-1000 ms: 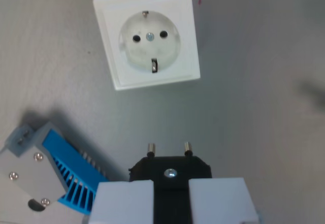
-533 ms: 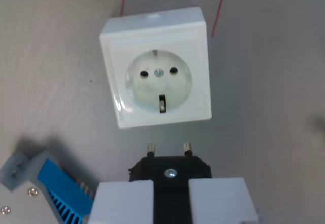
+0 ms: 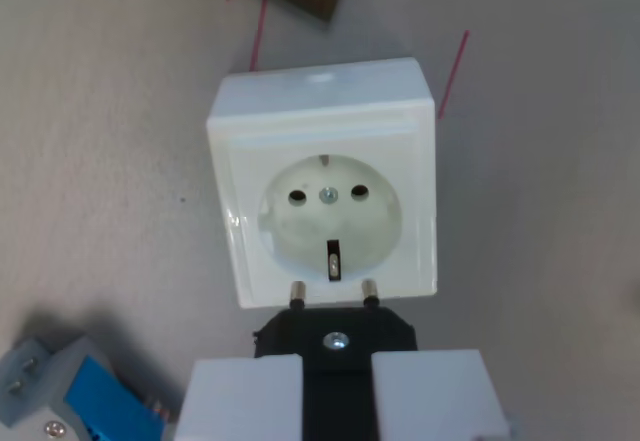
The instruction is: Move above the white socket
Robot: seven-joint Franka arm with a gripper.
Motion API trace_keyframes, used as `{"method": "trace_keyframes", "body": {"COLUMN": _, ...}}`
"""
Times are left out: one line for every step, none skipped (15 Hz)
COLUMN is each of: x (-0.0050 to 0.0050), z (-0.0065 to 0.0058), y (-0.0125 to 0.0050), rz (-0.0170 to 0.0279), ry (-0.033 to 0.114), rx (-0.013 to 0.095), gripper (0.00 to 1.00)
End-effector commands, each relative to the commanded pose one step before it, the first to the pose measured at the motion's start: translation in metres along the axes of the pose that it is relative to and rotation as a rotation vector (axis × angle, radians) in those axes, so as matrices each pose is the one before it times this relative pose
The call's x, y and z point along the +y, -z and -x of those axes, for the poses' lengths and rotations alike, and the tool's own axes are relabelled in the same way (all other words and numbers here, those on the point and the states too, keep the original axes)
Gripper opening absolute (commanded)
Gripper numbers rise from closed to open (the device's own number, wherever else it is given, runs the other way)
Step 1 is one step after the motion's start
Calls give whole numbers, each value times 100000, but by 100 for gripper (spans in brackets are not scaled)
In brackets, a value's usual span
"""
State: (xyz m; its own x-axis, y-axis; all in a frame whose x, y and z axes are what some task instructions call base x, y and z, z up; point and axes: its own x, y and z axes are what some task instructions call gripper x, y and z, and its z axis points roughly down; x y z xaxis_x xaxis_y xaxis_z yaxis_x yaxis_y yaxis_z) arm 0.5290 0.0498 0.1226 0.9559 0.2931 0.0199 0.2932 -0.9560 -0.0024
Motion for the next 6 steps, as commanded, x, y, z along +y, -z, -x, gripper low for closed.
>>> {"method": "trace_keyframes", "body": {"x": 193, "z": -1287, "y": -934, "rz": -7651, "ry": 4972, "rx": 217, "gripper": 0}}
{"method": "trace_keyframes", "body": {"x": 15, "z": -105, "y": -164, "rz": 44, "ry": -145, "rx": 143, "gripper": 0}}
{"method": "trace_keyframes", "body": {"x": 11, "z": -85, "y": -146, "rz": 26, "ry": -350, "rx": 70, "gripper": 0}}
{"method": "trace_keyframes", "body": {"x": 5, "z": -62, "y": -126, "rz": 57, "ry": -246, "rx": 220, "gripper": 0}}
{"method": "trace_keyframes", "body": {"x": 0, "z": -43, "y": -102, "rz": 81, "ry": -212, "rx": 261, "gripper": 0}}
{"method": "trace_keyframes", "body": {"x": -4, "z": -24, "y": -78, "rz": 89, "ry": -69, "rx": 222, "gripper": 0}}
